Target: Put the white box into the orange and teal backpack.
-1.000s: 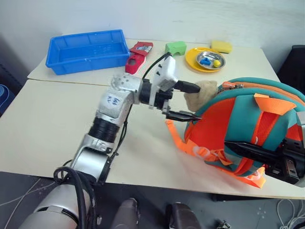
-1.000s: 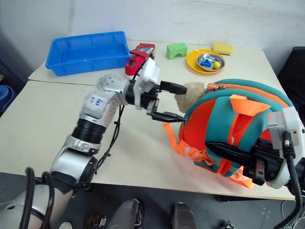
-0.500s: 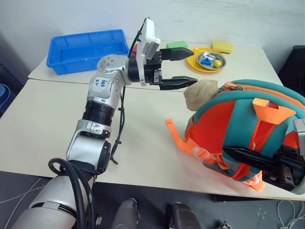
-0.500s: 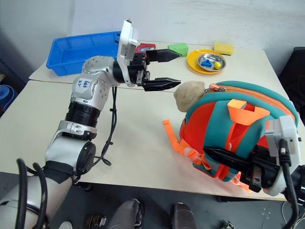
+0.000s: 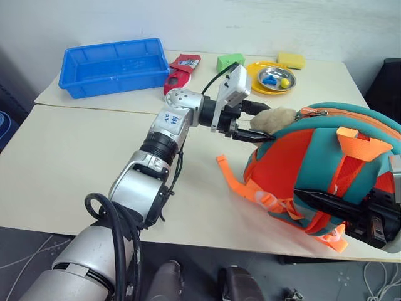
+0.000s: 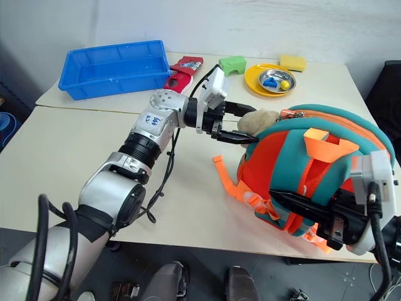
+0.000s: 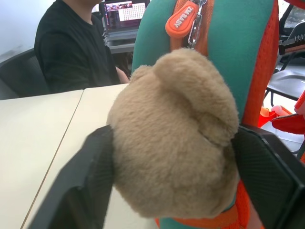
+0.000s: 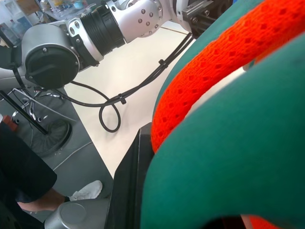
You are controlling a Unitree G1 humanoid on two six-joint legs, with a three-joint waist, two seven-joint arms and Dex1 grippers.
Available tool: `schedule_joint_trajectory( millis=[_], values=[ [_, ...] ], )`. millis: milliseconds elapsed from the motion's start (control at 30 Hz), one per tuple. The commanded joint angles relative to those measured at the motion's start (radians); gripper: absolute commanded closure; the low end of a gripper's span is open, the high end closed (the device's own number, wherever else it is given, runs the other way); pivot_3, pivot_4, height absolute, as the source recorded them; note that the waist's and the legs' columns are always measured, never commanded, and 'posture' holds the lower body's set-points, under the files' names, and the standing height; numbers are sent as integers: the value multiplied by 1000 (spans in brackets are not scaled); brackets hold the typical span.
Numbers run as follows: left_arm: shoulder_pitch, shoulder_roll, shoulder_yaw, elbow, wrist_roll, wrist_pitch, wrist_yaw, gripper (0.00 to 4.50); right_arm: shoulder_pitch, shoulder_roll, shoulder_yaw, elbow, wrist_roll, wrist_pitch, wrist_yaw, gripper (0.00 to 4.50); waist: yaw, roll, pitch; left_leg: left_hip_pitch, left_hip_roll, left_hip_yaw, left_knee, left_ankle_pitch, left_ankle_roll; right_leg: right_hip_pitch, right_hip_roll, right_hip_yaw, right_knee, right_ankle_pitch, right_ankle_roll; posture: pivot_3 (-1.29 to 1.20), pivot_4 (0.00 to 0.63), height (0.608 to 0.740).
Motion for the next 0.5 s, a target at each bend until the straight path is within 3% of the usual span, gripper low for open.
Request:
schedule_joint_trajectory(
  millis=[33, 233, 500],
  values=[
    [-8, 37, 11, 12, 29, -45, -4, 2188, 16, 13, -30, -20, -6, -21, 24, 4500, 0, 0, 0, 0, 0, 0, 0, 0, 0, 0, 0, 0, 0, 0, 0, 0, 150, 740],
    [16, 126, 11, 64, 74, -83, -6, 3560, 53, 17, -76, -3, -19, -16, 53, 4500, -4, 0, 0, 0, 0, 0, -1, 0, 0, 0, 0, 0, 1, 0, 0, 0, 150, 740],
    [112, 141, -66, 86, 201, -209, 25, 3679, 88, 28, -89, 6, -49, -20, 79, 4500, 2, 0, 0, 0, 0, -1, 0, 0, 1, 1, -1, -1, 0, 0, 0, 0, 150, 740]
  ],
)
